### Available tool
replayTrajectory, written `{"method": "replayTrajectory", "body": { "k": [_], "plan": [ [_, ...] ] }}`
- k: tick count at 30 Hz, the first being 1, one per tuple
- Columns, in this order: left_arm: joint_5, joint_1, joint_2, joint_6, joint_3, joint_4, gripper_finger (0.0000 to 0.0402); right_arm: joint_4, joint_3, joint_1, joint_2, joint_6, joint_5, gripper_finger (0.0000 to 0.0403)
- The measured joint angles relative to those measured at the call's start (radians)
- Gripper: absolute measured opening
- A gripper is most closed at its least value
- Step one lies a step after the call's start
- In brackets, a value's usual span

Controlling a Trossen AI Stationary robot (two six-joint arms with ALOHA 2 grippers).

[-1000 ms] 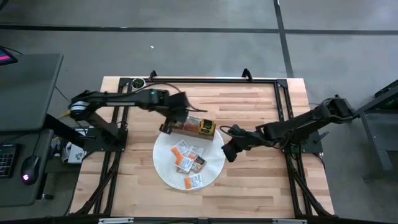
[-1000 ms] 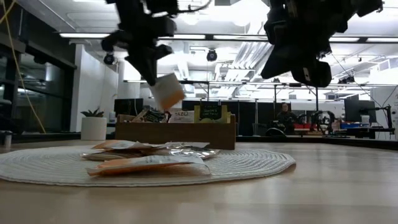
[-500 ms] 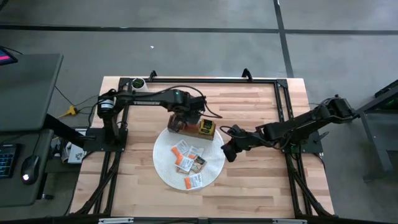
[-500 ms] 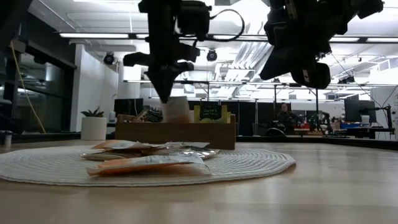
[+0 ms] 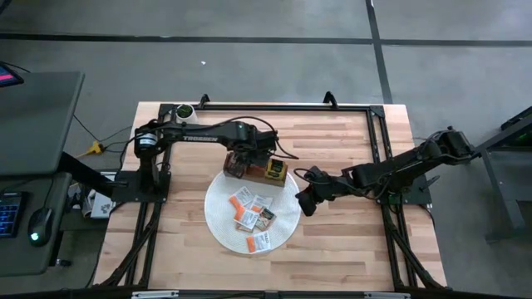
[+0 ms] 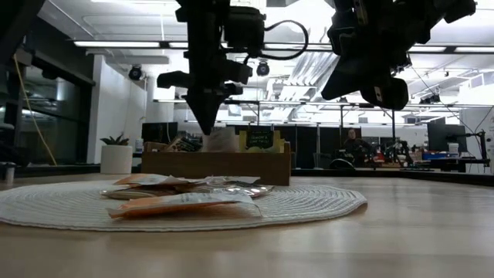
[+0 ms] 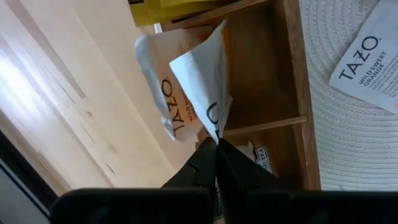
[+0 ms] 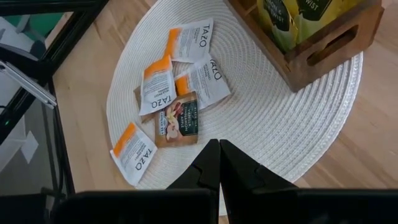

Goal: Pick & Place Tea
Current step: Put the orange tea bag into the middle section of the wooden organizer

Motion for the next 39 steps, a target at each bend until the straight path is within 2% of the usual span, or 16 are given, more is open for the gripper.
{"method": "replayTrajectory", "body": {
  "k": [10,13,20,25,28,32,36,39],
  "plan": [
    [0.028,0.000,0.000,-0.023,0.000,0.021,0.0014,0.000,0.000,0.000,0.000,-0.002,-0.003,0.0000],
    [0.033,0.000,0.000,-0.023,0.000,0.022,0.0041,0.001,0.000,0.000,0.000,-0.002,-0.009,0.0000],
    [0.047,0.000,0.000,-0.078,0.000,-0.013,0.0136,0.016,0.000,0.000,0.000,-0.007,-0.012,0.0000],
    [0.053,-0.009,-0.032,-0.102,-0.001,-0.079,0.0162,0.080,0.000,0.012,0.000,-0.052,0.036,0.0000],
    [0.081,-0.032,-0.058,-0.138,-0.006,-0.086,0.0156,0.110,0.005,0.028,0.000,-0.066,0.079,0.0000],
    [0.120,-0.082,-0.097,-0.205,-0.006,-0.066,0.0129,0.108,0.016,0.048,0.000,-0.051,0.132,0.0000],
    [0.160,-0.155,-0.121,-0.279,-0.005,-0.014,0.0086,0.109,0.017,0.069,0.000,-0.050,0.161,0.0000],
    [0.199,-0.215,-0.127,-0.348,-0.005,0.022,0.0040,0.105,0.017,0.088,0.000,-0.047,0.179,0.0000]
  ]
}}
